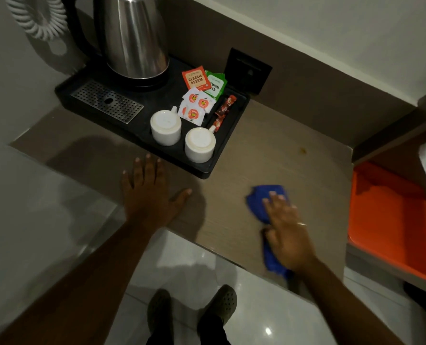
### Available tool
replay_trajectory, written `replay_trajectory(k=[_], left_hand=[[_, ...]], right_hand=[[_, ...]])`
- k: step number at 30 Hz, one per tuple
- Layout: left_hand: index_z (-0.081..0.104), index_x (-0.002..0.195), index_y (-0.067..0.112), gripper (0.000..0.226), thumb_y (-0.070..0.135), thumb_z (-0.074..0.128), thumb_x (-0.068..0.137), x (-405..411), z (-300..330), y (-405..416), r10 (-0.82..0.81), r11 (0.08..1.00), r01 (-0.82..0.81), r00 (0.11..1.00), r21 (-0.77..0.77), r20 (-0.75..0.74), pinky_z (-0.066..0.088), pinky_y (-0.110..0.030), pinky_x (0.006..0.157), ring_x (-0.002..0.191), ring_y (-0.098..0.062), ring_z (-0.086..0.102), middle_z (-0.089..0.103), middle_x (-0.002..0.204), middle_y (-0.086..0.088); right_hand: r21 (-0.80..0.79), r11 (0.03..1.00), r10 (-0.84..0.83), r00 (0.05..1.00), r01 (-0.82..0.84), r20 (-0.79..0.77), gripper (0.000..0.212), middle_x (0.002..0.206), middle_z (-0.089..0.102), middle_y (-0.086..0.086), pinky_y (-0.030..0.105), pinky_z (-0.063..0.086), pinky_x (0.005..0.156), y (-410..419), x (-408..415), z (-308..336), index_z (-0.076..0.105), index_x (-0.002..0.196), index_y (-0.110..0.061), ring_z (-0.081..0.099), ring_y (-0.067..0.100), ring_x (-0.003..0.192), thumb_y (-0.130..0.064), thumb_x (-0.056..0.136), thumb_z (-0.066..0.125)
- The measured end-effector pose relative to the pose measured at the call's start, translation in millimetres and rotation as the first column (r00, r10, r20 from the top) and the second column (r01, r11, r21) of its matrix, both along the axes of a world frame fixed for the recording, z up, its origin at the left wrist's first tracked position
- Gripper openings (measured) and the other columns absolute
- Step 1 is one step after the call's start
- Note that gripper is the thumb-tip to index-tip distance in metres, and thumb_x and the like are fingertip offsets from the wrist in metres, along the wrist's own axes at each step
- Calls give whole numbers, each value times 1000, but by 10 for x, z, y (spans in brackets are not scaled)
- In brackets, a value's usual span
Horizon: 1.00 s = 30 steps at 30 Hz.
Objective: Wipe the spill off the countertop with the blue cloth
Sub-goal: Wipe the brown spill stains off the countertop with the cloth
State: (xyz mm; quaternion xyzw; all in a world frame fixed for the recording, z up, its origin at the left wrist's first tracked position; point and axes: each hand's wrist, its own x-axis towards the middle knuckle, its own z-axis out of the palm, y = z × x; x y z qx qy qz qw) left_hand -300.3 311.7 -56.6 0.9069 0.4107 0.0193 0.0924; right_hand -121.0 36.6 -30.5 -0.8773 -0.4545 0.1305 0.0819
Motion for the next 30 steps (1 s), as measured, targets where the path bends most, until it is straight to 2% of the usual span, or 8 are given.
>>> replay_trajectory(k=[3, 8, 10, 13, 16, 18, 23, 30], left_hand=[[16, 154, 9, 110, 86, 21, 76, 4, 16, 6, -1, 1000, 1, 1000, -19, -11, 13, -64, 117, 150, -41, 13, 16, 164, -20], [20, 154, 8, 110, 86, 21, 76, 10, -1, -4, 1, 1000, -1, 1000, -6, -14, 14, -64, 116, 149, -42, 16, 19, 163, -21], [21, 153, 8, 108, 84, 25, 77, 15, -11, -7, -5, 1000, 5, 1000, -3, -11, 14, -65, 115, 149, -42, 17, 21, 162, -22], [24, 152, 6, 106, 82, 25, 78, 13, 5, -22, -9, 1000, 9, 1000, -12, -3, 15, -65, 114, 147, -44, 19, 24, 161, -23], [27, 151, 4, 104, 79, 29, 79, 18, 38, -41, -18, 1000, 18, 1000, -5, 5, 17, -66, 113, 146, -46, 22, 26, 159, -26], [28, 150, 4, 103, 79, 31, 79, 12, 52, -40, -16, 1000, 15, 1000, -7, -4, 18, -67, 113, 145, -46, 23, 27, 158, -26], [26, 151, 6, 105, 82, 29, 78, 20, 60, -26, -8, 1000, 8, 1000, -26, -26, 18, -66, 114, 147, -44, 20, 25, 160, -24], [26, 153, 7, 106, 82, 26, 77, 45, 28, -25, 15, 1000, -16, 999, -26, -39, 15, -66, 115, 149, -42, 16, 21, 162, -22]], right_hand=[[22, 902, -431, 901, 430, 43, 63, 158, 15, 13, 48, 7, 119, -387, 380, 45, 21, 148, -12, 10, 28, 147, -32, 89, 32], [-56, 424, -904, 426, 904, 31, 63, 158, 7, 23, 53, 4, 117, 519, 450, 108, 14, 148, -2, 5, 37, 146, -30, 96, 35], [-30, 514, -857, 515, 857, 14, 63, 158, 4, 25, 54, 2, 116, 1013, 196, 68, 11, 148, 0, 2, 39, 146, -28, 97, 35], [60, 901, -432, 900, 429, 58, 64, 159, 8, 20, 48, -1, 117, 1302, -519, -85, 14, 149, -5, 4, 35, 147, -28, 93, 37], [29, 999, -30, 997, 28, 77, 69, 160, 5, 7, 39, -8, 117, 792, -724, -77, 14, 150, -17, -2, 22, 148, -34, 89, 39], [19, 999, -28, 999, 27, 24, 68, 159, 3, -1, 37, -7, 117, 279, -525, -78, 14, 150, -23, -2, 16, 147, -36, 88, 39], [8, 889, -458, 889, 457, 12, 63, 158, 16, 13, 43, 5, 119, -538, 278, 10, 22, 148, -11, 11, 27, 147, -31, 90, 35], [-62, 501, -863, 503, 863, 46, 65, 159, 4, 20, 50, 3, 119, 628, 1501, 77, 11, 149, -3, 2, 35, 147, -35, 96, 32]])
